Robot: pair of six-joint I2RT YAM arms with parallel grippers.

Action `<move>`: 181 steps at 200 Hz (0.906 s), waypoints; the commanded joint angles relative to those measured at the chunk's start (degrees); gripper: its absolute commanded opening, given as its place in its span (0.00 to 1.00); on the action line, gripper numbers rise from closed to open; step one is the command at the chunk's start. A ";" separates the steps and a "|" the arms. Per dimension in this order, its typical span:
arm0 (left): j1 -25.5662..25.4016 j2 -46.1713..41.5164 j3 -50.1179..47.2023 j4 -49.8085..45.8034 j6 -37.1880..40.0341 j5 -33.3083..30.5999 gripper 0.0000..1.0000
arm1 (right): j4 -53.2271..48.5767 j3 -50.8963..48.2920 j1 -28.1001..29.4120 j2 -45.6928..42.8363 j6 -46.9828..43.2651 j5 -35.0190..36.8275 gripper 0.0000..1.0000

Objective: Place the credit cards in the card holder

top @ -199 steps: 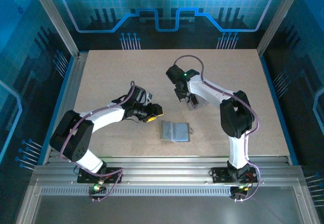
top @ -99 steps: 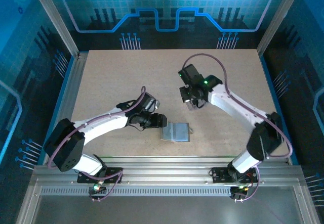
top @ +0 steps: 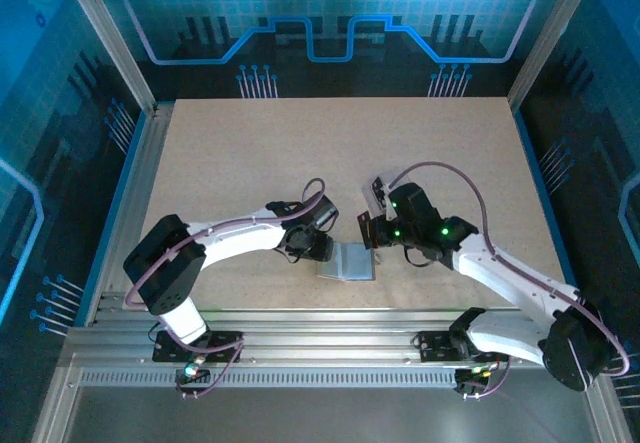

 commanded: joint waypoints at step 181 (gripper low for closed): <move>-1.36 1.01 -8.38 3.62 -3.98 -2.65 0.49 | 41.28 -16.30 2.01 14.42 16.24 -9.73 0.00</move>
